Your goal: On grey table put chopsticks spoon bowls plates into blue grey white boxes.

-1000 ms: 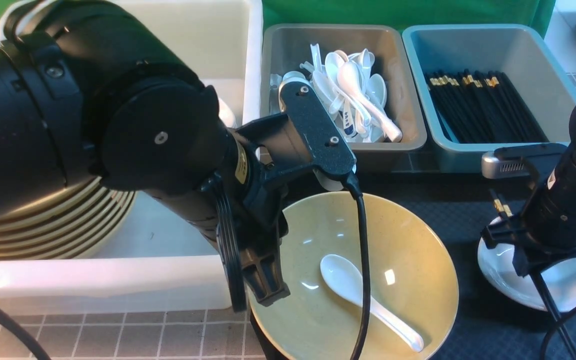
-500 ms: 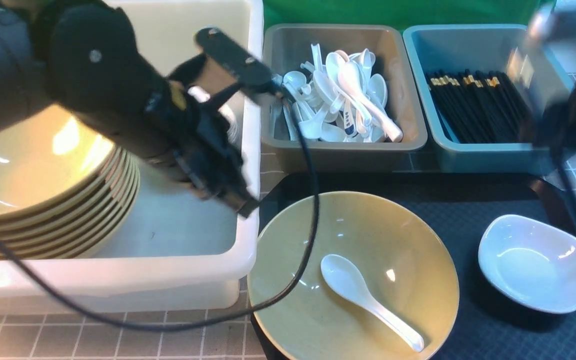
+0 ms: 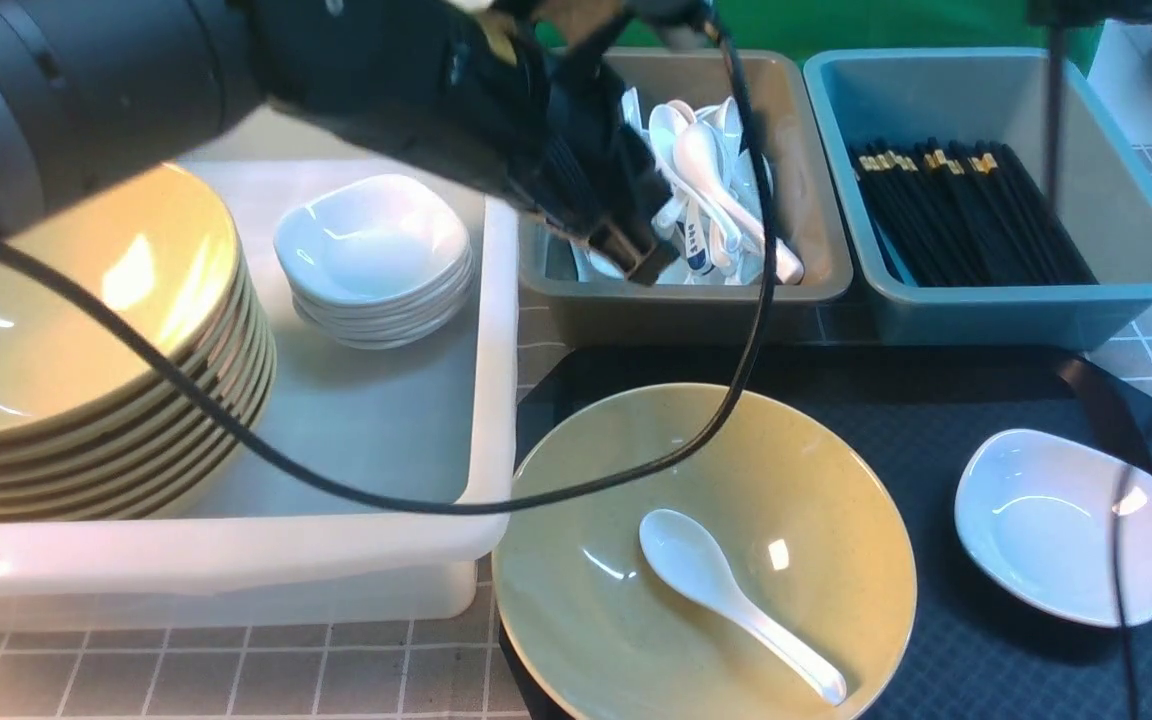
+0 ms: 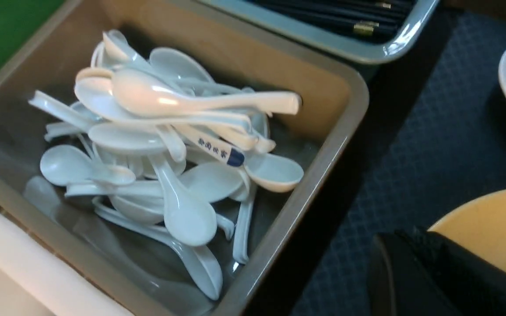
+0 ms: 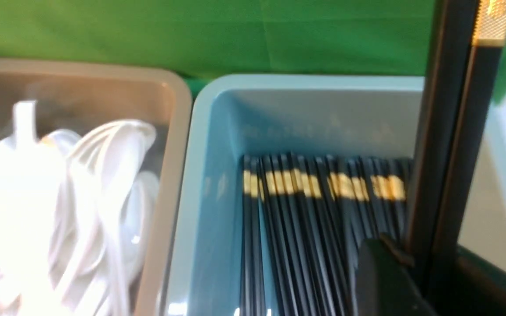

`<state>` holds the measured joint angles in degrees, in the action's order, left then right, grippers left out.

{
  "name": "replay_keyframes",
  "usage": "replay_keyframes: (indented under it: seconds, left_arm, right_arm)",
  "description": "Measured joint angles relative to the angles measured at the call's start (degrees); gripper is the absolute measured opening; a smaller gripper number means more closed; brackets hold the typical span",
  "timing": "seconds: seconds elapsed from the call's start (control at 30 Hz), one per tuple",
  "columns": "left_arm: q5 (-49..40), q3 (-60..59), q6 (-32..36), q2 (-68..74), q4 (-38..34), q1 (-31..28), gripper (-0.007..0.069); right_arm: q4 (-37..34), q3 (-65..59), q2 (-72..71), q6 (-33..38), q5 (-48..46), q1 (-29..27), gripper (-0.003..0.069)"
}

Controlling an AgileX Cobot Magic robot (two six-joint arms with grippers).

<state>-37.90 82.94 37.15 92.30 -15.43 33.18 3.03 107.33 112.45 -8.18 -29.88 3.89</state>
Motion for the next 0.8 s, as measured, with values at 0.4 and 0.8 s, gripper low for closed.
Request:
replay_keyframes:
  seconds: [0.4, 0.8]
  left_arm:
    - [-10.6, -0.2, -6.6, -4.5, 6.3, 0.0, -0.0011]
    - [-13.0, -20.9, -20.6, -28.3, 18.9, 0.0, -0.0011]
  right_arm:
    - [0.0, 13.6, 15.7, 1.4, -17.7, 0.0, 0.0309]
    - [-1.9, 15.3, 4.9, 15.6, -36.9, 6.2, 0.0399]
